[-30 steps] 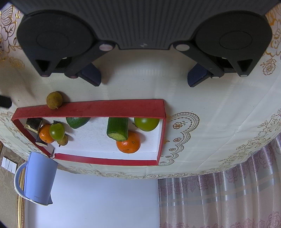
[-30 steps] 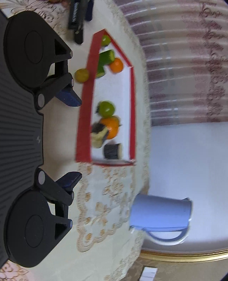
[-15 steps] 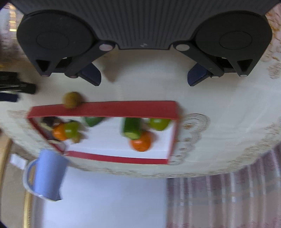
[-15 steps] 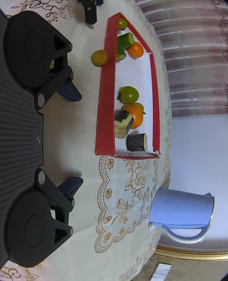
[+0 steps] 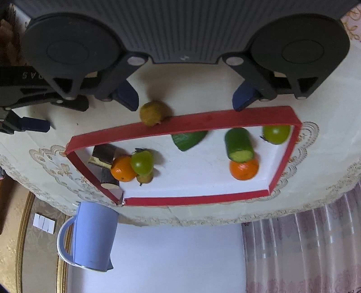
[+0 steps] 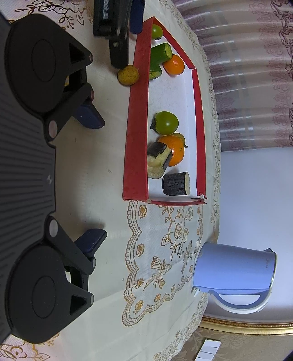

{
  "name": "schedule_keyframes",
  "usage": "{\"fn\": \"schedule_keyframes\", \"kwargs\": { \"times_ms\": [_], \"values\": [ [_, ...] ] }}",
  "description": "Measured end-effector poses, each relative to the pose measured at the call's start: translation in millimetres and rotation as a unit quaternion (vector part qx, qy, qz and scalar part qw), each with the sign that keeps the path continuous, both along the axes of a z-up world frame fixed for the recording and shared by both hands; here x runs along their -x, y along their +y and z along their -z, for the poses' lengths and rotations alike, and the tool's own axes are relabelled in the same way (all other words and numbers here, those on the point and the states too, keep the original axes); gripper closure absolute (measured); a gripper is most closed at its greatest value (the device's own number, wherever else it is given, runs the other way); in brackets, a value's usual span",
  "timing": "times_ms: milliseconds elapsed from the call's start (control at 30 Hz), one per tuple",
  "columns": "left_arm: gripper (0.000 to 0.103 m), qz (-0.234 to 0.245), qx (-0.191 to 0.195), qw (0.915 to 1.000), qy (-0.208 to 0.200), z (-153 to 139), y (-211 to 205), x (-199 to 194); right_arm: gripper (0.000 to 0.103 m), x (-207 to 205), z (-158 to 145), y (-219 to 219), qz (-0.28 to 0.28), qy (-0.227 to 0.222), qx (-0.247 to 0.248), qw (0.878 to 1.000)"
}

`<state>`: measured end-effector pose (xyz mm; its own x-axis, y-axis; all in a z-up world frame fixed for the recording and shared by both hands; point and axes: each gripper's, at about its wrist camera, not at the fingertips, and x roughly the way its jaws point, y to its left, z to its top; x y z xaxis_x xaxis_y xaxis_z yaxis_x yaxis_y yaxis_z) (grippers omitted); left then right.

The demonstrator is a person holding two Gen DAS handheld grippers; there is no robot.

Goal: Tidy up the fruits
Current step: 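Move the left gripper to the small brown round fruit and close it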

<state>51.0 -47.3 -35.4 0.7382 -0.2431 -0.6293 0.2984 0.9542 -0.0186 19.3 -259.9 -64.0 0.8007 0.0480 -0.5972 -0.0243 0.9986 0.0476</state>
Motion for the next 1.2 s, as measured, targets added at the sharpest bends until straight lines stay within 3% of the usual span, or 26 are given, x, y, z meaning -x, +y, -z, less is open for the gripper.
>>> {"fn": "schedule_keyframes", "kwargs": {
  "times_ms": [333,433,567,633,700,800,1200],
  "values": [
    [0.017,-0.018,0.004,0.9998,0.005,3,-15,-11,0.007,0,0,0,0.0,0.0,0.0,1.0],
    [0.03,-0.015,-0.004,0.9998,0.012,6,-18,-12,0.007,0,0,0,0.0,0.0,0.0,1.0],
    [0.035,-0.02,-0.011,0.9997,0.008,8,-19,-10,0.007,0,0,0,0.0,0.0,0.0,1.0],
    [0.041,-0.023,-0.013,0.9996,0.006,8,-19,-10,0.007,0,0,0,0.0,0.0,0.0,1.0],
    [0.069,-0.016,-0.011,0.9998,0.004,6,-18,-7,0.007,0,0,0,0.0,0.0,0.0,1.0],
    [0.078,-0.011,-0.012,0.9998,0.006,4,-21,-4,0.007,0,0,0,0.0,0.0,0.0,1.0],
    [0.079,-0.006,-0.018,0.9998,-0.004,2,-20,3,0.007,0,0,0,-0.001,0.0,0.0,1.0]
  ]
}}
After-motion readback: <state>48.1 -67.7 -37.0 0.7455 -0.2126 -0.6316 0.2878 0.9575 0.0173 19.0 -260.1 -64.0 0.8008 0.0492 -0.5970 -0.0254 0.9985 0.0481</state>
